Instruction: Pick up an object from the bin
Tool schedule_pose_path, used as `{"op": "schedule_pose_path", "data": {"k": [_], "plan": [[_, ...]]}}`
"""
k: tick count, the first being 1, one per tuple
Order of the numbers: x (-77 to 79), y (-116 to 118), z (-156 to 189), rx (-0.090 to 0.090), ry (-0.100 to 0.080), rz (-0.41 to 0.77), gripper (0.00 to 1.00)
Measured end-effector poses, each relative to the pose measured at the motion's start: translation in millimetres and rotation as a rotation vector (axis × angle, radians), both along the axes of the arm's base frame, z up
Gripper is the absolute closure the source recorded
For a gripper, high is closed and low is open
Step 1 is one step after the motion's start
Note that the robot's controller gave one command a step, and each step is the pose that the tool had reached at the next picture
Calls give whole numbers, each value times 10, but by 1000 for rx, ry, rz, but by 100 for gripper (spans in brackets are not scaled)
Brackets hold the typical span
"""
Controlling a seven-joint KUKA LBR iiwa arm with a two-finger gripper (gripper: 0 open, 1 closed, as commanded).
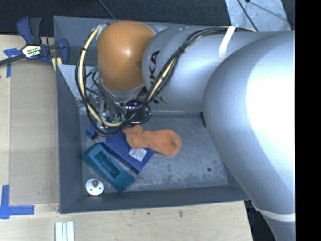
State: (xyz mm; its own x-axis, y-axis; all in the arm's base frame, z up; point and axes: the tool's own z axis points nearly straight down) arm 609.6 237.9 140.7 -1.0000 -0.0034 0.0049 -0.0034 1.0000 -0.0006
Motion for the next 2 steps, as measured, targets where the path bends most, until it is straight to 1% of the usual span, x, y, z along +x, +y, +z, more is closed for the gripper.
{"op": "schedule_pose_path", "data": {"k": [1,2], "plan": [[16,-11,52,1,-6,-3,0],[-341,-389,-439,6,-14,-34,0]]}}
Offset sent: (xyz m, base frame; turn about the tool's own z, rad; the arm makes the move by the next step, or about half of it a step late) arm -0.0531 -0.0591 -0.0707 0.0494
